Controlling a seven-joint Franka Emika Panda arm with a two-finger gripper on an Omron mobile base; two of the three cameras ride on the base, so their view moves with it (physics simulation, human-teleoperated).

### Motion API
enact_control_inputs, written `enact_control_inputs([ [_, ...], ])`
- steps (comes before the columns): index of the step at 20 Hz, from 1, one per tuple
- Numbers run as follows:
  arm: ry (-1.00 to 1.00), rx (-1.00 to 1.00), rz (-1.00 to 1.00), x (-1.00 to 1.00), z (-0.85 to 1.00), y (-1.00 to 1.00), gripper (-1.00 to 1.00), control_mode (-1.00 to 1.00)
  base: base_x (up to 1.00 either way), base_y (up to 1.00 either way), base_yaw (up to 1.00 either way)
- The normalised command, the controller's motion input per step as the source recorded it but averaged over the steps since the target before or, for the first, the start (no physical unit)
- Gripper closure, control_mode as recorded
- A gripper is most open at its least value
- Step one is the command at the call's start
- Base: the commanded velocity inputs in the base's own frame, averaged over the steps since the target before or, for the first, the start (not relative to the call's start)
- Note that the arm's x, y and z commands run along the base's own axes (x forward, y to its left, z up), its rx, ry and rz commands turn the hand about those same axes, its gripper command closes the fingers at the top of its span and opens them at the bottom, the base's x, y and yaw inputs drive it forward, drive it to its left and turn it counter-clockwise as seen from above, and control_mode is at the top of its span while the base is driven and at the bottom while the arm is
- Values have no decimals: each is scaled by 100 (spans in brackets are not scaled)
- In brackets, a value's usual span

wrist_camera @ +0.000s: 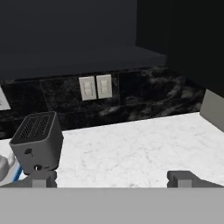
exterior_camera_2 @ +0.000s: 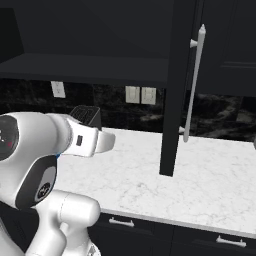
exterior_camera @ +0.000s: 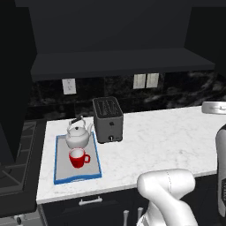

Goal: Pick the kettle from the counter and place it on the tray. Then pick the mug from the cabinet and place it on the tray. Then close the cabinet doors.

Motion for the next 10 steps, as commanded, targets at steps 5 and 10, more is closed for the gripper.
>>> enact_control_inputs([
  [5, -5, 0, -6, -3, 0, 1, -100, -100, 0, 0, 0],
  [10, -9, 0, -5, -8, 0, 4, -100, -100, 0, 0, 0],
])
